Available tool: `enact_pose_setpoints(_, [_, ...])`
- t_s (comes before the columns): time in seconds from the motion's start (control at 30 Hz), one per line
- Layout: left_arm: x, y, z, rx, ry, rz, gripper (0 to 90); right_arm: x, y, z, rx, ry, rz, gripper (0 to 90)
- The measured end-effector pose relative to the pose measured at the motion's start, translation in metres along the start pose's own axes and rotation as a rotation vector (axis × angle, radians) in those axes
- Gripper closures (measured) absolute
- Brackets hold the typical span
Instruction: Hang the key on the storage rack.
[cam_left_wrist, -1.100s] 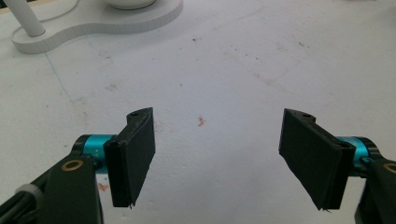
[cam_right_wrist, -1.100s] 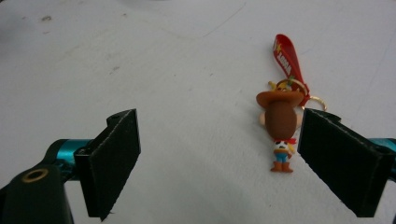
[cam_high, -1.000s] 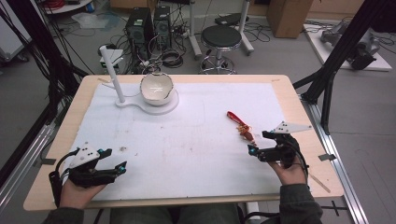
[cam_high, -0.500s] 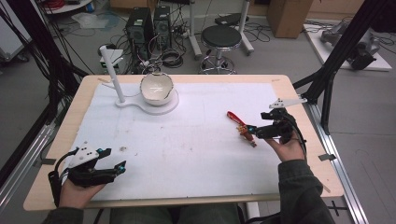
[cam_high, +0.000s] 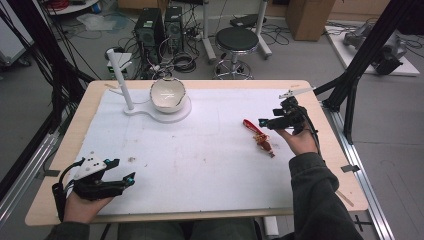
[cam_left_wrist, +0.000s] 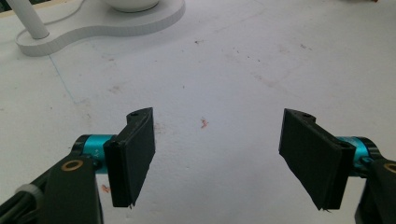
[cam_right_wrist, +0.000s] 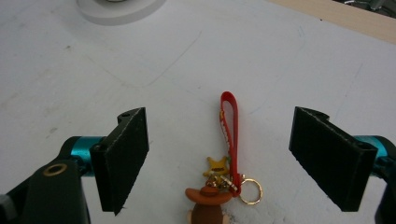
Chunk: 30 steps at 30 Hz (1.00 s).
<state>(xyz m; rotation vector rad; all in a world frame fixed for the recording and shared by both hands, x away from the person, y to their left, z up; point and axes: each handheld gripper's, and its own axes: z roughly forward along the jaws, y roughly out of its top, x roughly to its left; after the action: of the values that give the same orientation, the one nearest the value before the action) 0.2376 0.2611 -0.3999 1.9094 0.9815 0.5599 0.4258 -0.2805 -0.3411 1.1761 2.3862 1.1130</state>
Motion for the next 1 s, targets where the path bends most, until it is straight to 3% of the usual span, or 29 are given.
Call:
enact_pose_setpoints(0.47, [0.000,0.000,0.000,0.000,0.001,0.000,27.3,-0.013,0.002,0.037,0.066,-0.025,0.012,29.6])
enact_pose_setpoints(1.0, [0.000,0.000,0.000,-0.003,0.003,-0.001,27.3,-0.015,-0.006,0.059,0.131,-0.021,0.029,39.1])
